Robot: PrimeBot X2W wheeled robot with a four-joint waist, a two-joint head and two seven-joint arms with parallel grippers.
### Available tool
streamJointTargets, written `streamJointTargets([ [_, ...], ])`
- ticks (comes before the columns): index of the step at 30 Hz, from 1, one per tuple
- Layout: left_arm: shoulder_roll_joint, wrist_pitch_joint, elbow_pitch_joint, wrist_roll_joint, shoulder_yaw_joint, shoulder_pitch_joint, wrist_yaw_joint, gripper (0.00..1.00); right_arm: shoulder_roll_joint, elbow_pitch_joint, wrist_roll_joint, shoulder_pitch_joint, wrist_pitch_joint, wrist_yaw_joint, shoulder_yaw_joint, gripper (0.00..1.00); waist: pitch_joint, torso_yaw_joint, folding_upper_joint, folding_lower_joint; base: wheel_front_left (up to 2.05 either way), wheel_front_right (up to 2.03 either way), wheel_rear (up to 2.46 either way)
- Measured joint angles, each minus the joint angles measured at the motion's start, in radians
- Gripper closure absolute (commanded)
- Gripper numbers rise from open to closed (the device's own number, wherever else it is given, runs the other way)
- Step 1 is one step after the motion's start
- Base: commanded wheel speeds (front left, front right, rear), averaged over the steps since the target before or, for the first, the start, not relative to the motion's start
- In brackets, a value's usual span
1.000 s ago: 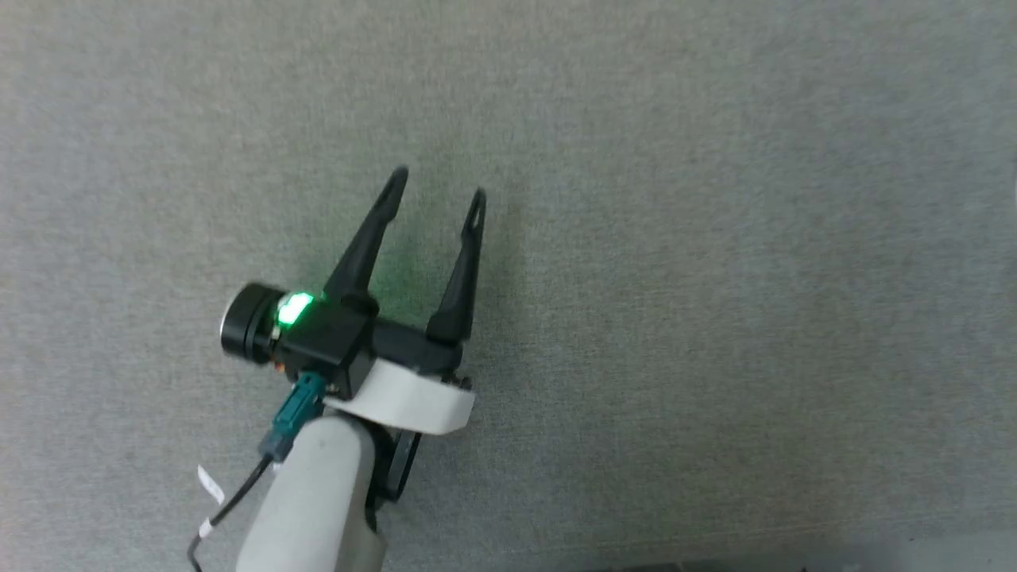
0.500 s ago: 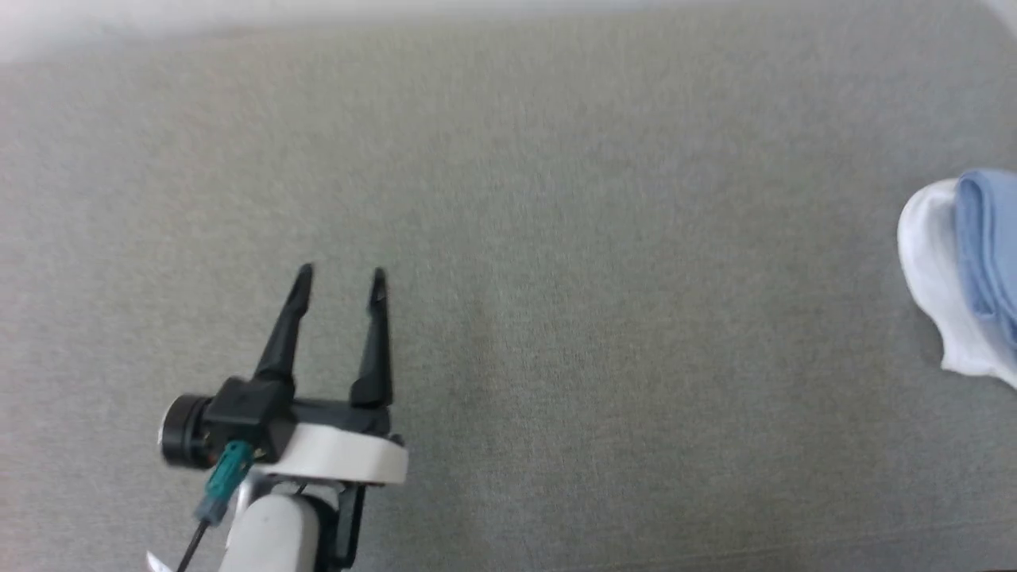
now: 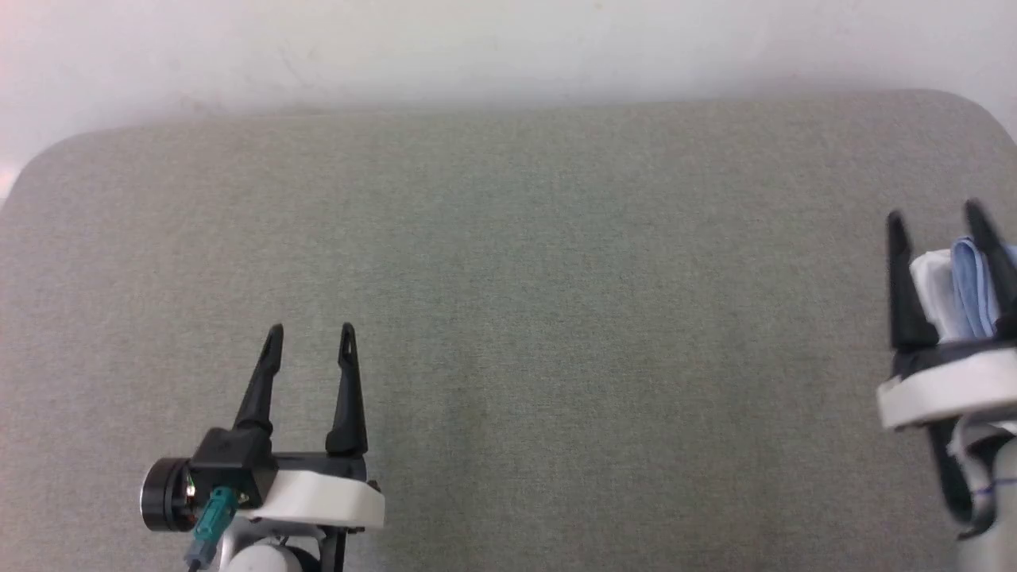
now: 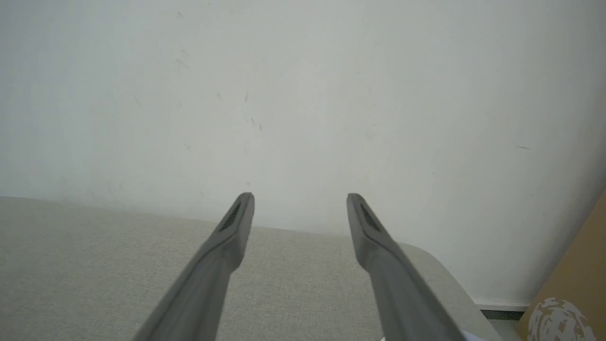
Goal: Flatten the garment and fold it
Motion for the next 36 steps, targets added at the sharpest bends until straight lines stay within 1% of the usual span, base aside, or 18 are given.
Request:
streamJointTargets([
  [4, 0.000, 0.000, 0.014, 0.005, -0.003, 0.020, 0.001, 0.00, 0.081, -0.002, 0.002, 0.078, -0.039, 0.000, 0.002, 0.00, -0.016, 0.020, 0.0000, 0.0000, 0.00, 0.00, 0.00],
  [8, 0.000, 0.000, 0.018, 0.008, -0.008, 0.025, 0.001, 0.00, 0.125, 0.001, 0.002, 0.131, -0.067, 0.000, 0.002, 0.00, -0.027, 0.035, 0.0000, 0.0000, 0.00, 0.00, 0.00],
  [11, 0.000, 0.000, 0.019, 0.011, -0.015, 0.038, 0.010, 0.00, 0.137, 0.007, -0.003, 0.152, -0.083, 0.000, 0.008, 0.00, -0.031, 0.041, 0.0000, 0.0000, 0.00, 0.00, 0.00],
  [15, 0.000, 0.000, 0.033, 0.006, -0.024, 0.057, 0.010, 0.00, 0.149, 0.019, -0.022, 0.173, -0.093, 0.000, 0.022, 0.00, -0.032, 0.046, 0.0000, 0.0000, 0.00, 0.00, 0.00],
  [24, 0.000, 0.000, 0.034, 0.007, -0.025, 0.059, 0.010, 0.00, 0.153, 0.034, -0.022, 0.181, -0.102, 0.000, 0.034, 0.00, -0.031, 0.051, 0.0000, 0.0001, 0.00, 0.00, 0.00],
  [29, 0.000, 0.000, 0.027, -0.005, -0.022, 0.059, 0.025, 0.00, 0.153, 0.036, -0.022, 0.181, -0.103, 0.000, 0.038, 0.00, -0.029, 0.051, 0.0000, 0.0002, 0.00, 0.00, 0.00],
  [30, 0.000, 0.000, 0.027, -0.013, -0.021, 0.059, 0.033, 1.00, 0.153, 0.036, -0.022, 0.181, -0.103, 0.000, 0.038, 1.00, -0.029, 0.051, 0.0000, 0.0001, 0.00, 0.00, 0.00],
  [36, 0.000, 0.007, 0.028, -0.013, -0.021, 0.059, 0.034, 1.00, 0.153, 0.036, -0.022, 0.180, -0.098, 0.000, 0.039, 1.00, -0.030, 0.050, 0.0000, 0.0001, 0.00, 0.00, 0.00],
])
